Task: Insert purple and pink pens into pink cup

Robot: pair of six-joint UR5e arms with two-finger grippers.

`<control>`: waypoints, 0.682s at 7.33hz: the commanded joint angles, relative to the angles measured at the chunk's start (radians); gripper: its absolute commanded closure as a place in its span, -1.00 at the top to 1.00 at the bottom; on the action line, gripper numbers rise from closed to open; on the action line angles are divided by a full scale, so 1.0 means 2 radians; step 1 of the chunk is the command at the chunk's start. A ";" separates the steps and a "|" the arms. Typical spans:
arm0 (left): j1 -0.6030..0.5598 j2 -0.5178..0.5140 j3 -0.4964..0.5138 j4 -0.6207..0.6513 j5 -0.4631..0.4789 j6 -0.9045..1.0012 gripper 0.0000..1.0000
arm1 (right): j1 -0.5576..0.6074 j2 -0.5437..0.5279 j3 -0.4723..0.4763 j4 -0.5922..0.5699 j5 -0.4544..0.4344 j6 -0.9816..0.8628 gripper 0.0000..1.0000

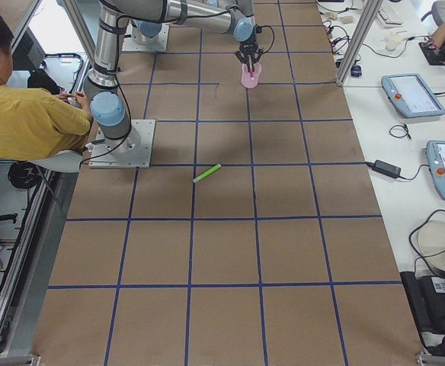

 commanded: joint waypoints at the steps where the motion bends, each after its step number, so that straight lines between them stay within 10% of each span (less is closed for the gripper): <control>1: 0.000 0.003 0.002 0.000 -0.006 -0.001 -1.00 | 0.000 -0.002 -0.001 -0.003 0.003 0.001 1.00; 5: -0.025 0.037 0.047 -0.073 -0.074 -0.100 -1.00 | -0.031 -0.067 0.000 0.018 0.005 -0.003 0.98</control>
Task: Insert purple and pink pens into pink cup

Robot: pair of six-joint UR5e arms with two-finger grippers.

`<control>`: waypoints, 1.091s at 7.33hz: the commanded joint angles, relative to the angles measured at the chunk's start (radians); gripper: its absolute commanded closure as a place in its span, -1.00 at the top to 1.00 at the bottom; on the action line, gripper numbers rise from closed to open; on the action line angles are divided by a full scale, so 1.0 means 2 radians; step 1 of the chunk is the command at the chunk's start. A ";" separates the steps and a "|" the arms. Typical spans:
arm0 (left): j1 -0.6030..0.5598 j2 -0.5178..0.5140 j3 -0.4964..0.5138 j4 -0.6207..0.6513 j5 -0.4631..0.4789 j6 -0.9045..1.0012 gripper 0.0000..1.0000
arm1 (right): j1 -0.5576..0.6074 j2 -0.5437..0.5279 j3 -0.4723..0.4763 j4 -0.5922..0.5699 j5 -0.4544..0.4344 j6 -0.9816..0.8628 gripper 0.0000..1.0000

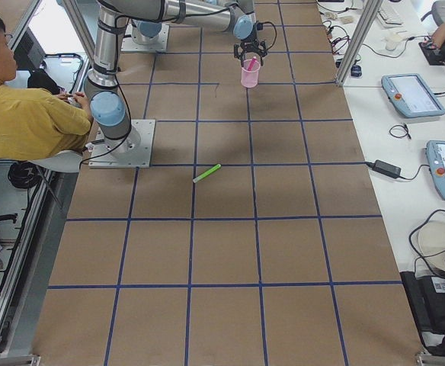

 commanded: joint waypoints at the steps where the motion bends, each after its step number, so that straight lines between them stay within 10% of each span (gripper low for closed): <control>1: -0.039 0.021 0.022 -0.025 -0.078 -0.089 -1.00 | -0.042 -0.066 0.000 0.051 0.021 0.000 0.96; 4: -0.121 0.025 0.022 -0.013 -0.168 -0.228 -1.00 | -0.126 -0.188 0.004 0.111 0.085 0.002 0.97; 8: -0.212 -0.006 0.021 0.173 -0.241 -0.469 -1.00 | -0.159 -0.229 0.012 0.213 0.169 0.281 1.00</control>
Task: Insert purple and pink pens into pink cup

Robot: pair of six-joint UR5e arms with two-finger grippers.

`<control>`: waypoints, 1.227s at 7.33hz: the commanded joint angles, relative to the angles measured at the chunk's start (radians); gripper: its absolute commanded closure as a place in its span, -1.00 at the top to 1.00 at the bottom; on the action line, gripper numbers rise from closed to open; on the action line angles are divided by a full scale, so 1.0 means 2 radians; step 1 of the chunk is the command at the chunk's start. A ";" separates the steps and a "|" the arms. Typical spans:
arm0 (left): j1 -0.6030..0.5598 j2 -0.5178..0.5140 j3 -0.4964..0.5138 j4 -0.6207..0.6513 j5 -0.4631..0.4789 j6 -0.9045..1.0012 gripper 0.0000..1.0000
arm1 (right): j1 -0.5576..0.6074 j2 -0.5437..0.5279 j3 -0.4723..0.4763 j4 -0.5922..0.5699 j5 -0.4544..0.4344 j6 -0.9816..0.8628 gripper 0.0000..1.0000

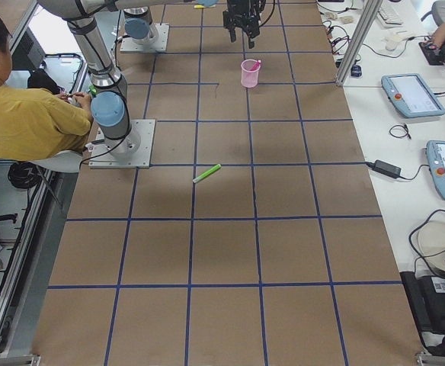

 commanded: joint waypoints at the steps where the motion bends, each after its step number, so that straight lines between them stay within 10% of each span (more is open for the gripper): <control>1: -0.036 -0.018 0.003 0.089 -0.018 -0.131 -1.00 | 0.001 -0.003 0.003 0.017 0.055 0.248 1.00; 9: -0.103 -0.093 0.018 0.120 0.039 -0.138 -1.00 | -0.005 -0.019 0.003 0.046 0.060 0.280 1.00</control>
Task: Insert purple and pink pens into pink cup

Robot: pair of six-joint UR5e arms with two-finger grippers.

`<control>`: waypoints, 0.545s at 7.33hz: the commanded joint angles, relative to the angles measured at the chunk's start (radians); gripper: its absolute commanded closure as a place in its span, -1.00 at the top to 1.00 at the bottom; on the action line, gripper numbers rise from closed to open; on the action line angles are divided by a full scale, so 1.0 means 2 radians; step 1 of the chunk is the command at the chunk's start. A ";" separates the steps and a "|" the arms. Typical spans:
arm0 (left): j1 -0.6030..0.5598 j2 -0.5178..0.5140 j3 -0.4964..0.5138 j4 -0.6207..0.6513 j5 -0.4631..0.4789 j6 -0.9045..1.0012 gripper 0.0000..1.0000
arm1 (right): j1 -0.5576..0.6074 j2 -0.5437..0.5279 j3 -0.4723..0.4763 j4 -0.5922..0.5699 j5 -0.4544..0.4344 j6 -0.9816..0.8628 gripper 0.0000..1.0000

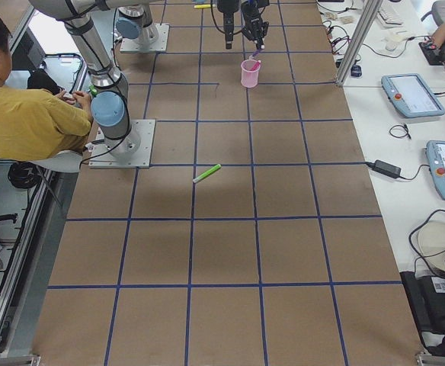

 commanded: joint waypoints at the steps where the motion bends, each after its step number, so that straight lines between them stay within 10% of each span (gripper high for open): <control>1: -0.007 -0.014 0.000 0.017 0.004 0.002 -1.00 | 0.000 -0.003 0.002 -0.003 0.002 0.000 1.00; 3: -0.008 -0.026 0.000 0.020 0.004 0.002 -1.00 | 0.000 -0.002 0.001 -0.002 0.003 0.000 1.00; 4: -0.008 -0.027 0.000 0.020 0.004 0.001 -0.46 | 0.001 -0.003 0.002 -0.002 0.003 0.000 1.00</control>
